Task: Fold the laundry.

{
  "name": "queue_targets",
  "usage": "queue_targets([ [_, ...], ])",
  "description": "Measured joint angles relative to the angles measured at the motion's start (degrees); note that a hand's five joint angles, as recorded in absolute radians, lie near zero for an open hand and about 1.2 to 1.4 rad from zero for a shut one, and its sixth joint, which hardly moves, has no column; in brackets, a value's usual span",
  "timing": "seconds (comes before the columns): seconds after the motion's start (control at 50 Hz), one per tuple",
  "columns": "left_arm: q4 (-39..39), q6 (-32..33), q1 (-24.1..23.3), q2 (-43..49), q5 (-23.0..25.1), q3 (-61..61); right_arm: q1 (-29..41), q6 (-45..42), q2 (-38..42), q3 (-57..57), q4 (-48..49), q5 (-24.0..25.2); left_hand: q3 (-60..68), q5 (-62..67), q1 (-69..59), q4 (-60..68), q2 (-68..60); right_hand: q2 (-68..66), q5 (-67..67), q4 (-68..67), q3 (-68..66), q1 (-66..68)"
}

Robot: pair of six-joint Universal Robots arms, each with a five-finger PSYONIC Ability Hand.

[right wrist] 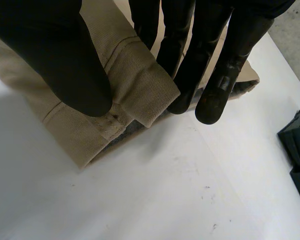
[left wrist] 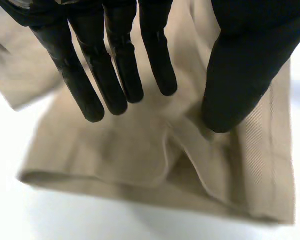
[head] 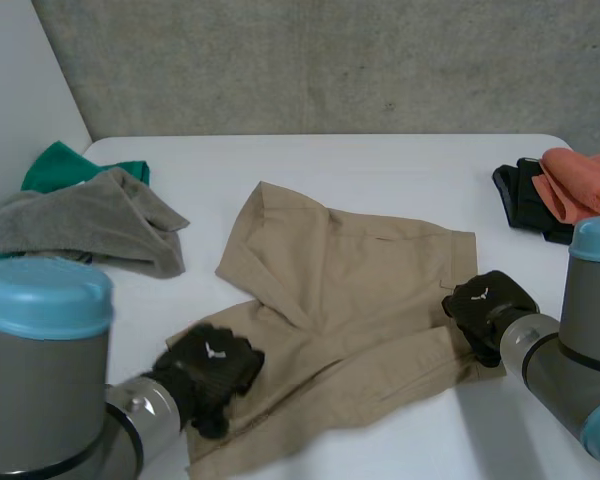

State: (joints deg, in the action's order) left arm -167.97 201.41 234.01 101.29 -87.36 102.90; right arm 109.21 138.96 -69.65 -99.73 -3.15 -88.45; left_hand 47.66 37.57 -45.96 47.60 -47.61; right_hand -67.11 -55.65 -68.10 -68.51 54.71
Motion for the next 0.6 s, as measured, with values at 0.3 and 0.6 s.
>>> queue_targets([
  [0.3, 4.48, -10.93, -2.65, -9.47, 0.1, 2.92, -0.3, 1.28, -0.01, 0.07, 0.36, -0.02, -25.6, -26.1, 24.17, -26.29, 25.91, 0.0, 0.0, 0.0, 0.0, 0.0],
  [0.6, 5.62, -13.95, -3.78, -4.24, -0.25, 6.54, -0.23, 3.84, 0.2, 0.11, 1.49, 0.09, -23.64, -23.42, 21.58, -23.57, 23.31, 0.0, 0.0, 0.0, 0.0, 0.0],
])
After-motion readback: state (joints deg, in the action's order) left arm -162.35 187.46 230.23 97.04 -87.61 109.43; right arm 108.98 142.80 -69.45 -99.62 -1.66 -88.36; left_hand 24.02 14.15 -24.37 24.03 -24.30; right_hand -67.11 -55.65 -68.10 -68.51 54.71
